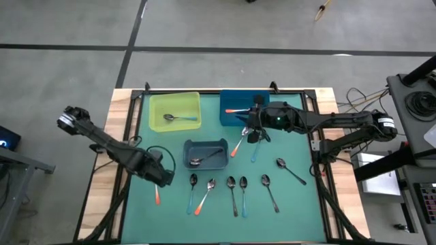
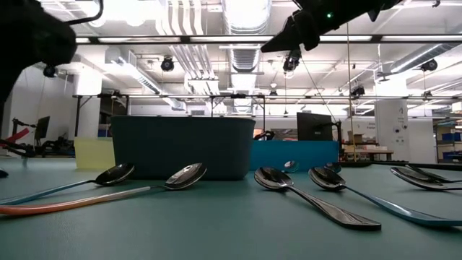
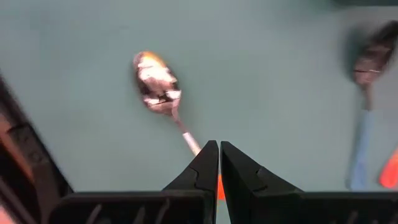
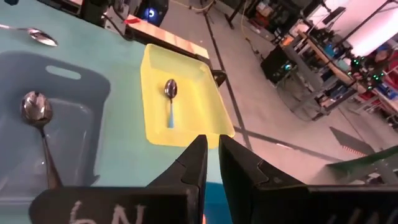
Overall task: Sort silverware by color (type)
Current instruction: Put the orange spoon into the blue bin
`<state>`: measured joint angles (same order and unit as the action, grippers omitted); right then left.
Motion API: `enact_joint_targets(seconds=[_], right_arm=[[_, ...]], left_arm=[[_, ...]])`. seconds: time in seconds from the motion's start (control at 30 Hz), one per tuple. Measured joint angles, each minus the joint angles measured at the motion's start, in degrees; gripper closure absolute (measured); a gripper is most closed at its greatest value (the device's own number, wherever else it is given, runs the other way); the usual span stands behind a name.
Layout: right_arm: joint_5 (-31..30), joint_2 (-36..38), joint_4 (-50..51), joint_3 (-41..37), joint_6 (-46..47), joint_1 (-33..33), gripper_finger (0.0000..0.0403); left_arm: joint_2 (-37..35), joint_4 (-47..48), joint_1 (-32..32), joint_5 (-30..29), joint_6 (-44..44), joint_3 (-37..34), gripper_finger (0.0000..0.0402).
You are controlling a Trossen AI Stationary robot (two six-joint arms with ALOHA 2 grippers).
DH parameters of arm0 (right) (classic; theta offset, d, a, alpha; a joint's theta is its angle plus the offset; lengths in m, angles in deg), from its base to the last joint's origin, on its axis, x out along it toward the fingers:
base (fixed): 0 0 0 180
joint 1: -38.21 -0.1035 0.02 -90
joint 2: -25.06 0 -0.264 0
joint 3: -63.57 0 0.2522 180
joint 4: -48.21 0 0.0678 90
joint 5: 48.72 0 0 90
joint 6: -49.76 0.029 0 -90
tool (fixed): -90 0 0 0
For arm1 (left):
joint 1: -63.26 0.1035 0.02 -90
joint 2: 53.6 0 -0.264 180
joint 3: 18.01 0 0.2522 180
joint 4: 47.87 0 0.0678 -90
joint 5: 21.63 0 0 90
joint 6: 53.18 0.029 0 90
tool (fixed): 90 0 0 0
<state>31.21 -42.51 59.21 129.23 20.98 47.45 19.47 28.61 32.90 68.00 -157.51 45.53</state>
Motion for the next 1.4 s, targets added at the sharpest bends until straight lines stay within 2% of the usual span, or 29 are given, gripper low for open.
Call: enact_joint_targets(seconds=[0.27,0.6,0.73,0.9,1.4], right_arm=[[0.10,0.00,-2.58,0.00,-1.98,0.10,0.0369],[1.71,-0.02,-2.47,0.00,-2.34,0.75,0.0369],[2.14,-0.02,-2.47,0.00,-2.10,1.05,0.0369],[2.82,-0.02,-2.47,0.00,-2.01,1.31,0.0369],[2.82,-0.02,-2.45,0.00,-1.75,1.31,0.0369]], left_arm=[[4.32,0.00,-2.29,1.14,-4.23,-0.07,0.0391],[8.19,-0.08,-2.47,1.09,-4.24,-1.75,0.0290],[10.19,-0.19,-2.48,1.07,-3.96,-2.20,0.0265],[12.14,-0.77,-2.48,0.99,-3.83,-2.50,0.0266],[12.19,-6.65,-2.49,0.88,-5.39,-7.95,0.0279]])
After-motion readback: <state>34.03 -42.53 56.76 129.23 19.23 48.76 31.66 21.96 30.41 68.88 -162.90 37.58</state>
